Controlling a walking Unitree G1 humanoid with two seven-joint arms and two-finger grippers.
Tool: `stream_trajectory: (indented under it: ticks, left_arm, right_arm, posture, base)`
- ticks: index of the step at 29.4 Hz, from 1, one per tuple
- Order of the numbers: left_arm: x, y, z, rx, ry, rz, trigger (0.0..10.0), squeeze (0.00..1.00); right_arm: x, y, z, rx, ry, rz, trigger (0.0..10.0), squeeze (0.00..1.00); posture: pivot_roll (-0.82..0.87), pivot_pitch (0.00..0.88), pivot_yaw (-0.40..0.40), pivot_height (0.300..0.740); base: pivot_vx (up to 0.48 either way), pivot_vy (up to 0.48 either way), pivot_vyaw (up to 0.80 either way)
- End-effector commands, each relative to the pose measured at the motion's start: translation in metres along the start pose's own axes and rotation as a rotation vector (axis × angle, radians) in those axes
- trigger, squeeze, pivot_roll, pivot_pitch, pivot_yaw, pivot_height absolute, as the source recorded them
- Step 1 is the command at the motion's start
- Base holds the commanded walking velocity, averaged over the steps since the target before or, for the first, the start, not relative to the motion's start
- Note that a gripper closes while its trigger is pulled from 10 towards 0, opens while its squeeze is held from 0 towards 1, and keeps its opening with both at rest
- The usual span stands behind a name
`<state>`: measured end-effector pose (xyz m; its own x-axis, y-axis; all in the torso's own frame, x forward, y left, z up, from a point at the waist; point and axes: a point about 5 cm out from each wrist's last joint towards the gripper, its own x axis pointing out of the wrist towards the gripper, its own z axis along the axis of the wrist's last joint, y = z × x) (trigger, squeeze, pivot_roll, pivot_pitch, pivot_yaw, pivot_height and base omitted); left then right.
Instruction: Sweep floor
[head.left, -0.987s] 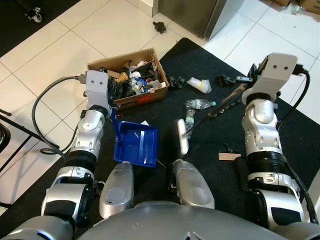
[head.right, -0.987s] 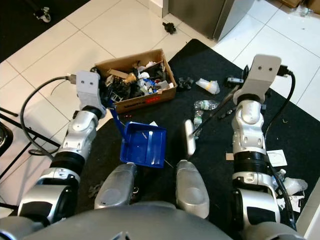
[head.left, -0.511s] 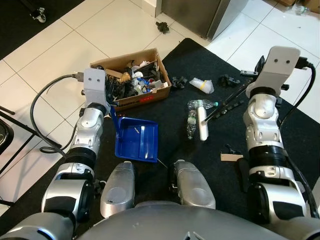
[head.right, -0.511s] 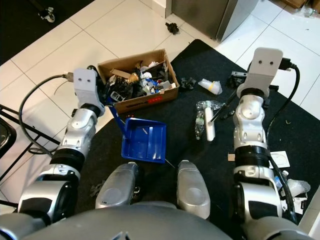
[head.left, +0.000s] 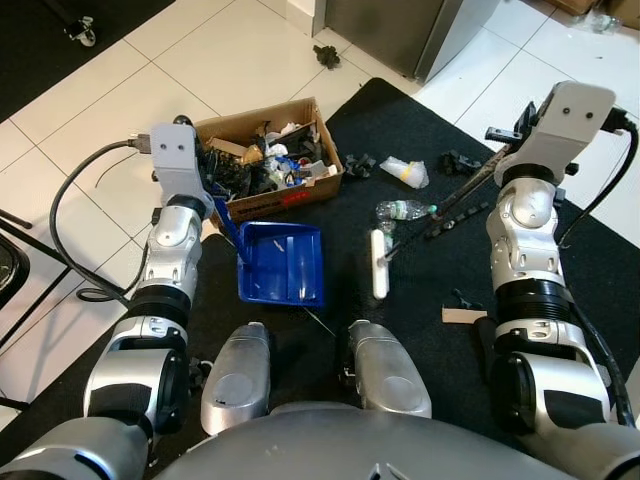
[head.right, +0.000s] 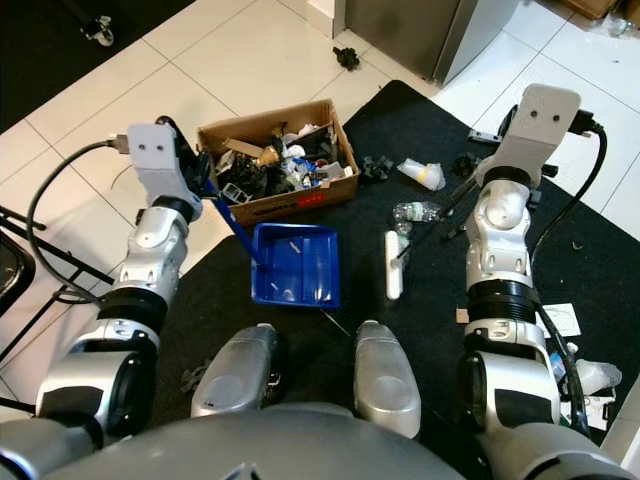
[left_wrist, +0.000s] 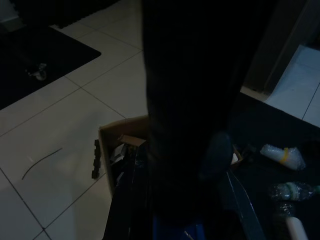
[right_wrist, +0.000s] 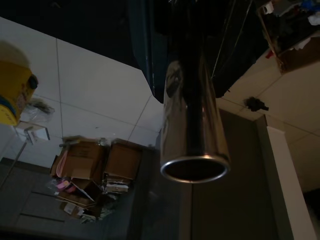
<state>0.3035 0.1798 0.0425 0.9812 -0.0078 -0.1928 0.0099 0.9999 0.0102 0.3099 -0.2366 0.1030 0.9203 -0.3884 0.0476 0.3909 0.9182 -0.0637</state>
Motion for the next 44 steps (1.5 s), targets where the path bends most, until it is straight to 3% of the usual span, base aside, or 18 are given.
stream_trajectory:
  ticks: [1,6,33,44]
  left_arm:
    - [0.0037,-0.0045,0.0113,-0.009,-0.056,-0.001,10.0,0.00]
    - [0.0051,-0.0016,0.0120,0.009,-0.056,0.025,10.0,0.00]
    - [0.0051,-0.0005,0.0098,0.009,-0.045,0.040,10.0,0.00]
    - [0.0027,0.0052,0.0097,0.015,-0.054,0.059,10.0,0.00]
  right_arm:
    - [0.0026,0.0008,0.0063,0.026,-0.035,-0.005,10.0,0.00]
    - [0.0022,0.0024,0.0050,0.031,-0.033,0.001,10.0,0.00]
    - [0.0028,0.0041,0.0031,0.036,-0.032,0.016,10.0,0.00]
    - [0.0027,0.0049,0.0019,0.040,-0.033,0.016,10.0,0.00]
  posture:
    - [0.08,0.010,-0.015,0.740]
    - [0.08,0.011,-0.015,0.740]
    - [0.08,0.012,-0.017,0.740]
    - [0.09,0.013,-0.016,0.740]
  base:
    - [0.000,0.000,0.00]
    - [0.000,-0.132,0.00]
    - [0.000,-0.454,0.00]
    - [0.000,-0.076,0.00]
